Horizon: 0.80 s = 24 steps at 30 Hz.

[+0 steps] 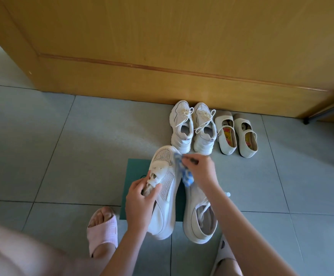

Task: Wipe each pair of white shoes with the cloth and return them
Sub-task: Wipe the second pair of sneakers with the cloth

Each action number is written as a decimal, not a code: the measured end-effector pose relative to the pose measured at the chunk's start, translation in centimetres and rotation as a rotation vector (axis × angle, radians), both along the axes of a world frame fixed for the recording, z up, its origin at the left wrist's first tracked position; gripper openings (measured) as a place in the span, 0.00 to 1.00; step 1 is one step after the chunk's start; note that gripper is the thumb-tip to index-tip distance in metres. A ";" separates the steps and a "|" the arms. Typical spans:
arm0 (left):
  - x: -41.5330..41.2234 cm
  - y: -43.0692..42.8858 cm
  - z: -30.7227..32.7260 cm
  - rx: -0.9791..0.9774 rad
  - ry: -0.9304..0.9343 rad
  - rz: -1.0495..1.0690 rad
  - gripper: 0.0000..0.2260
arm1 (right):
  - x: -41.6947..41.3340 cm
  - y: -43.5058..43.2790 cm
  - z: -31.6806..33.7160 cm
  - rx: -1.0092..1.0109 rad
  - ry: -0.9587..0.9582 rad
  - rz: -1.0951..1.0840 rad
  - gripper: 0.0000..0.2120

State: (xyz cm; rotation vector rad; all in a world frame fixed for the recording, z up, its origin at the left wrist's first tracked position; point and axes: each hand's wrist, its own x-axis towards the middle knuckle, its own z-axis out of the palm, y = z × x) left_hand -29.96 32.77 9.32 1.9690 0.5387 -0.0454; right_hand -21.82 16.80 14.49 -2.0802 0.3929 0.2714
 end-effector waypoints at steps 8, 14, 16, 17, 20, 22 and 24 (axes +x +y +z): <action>-0.1 0.0 -0.3 0.011 -0.026 0.004 0.12 | 8.7 4.0 -0.8 -0.173 -0.080 0.280 0.10; -0.3 -0.5 -0.2 0.058 -0.045 0.020 0.13 | 10.0 5.1 -1.9 -0.541 0.137 0.631 0.14; -0.4 -0.6 -0.2 0.080 -0.052 0.026 0.13 | 9.9 4.8 -1.6 -0.536 0.126 0.664 0.15; -0.4 -0.6 -0.2 0.086 -0.054 0.029 0.13 | 10.0 4.6 -1.5 -0.526 0.123 0.672 0.15; -0.3 -0.6 -0.1 0.079 -0.055 0.029 0.12 | 9.8 3.8 -1.8 -0.459 0.103 0.611 0.14; -0.2 -0.5 -0.1 0.072 -0.053 0.025 0.12 | 9.3 3.4 -1.9 -0.408 0.078 0.550 0.13; -0.2 -0.4 -0.2 0.063 -0.055 0.027 0.13 | 8.5 3.1 -1.8 -0.356 0.050 0.494 0.12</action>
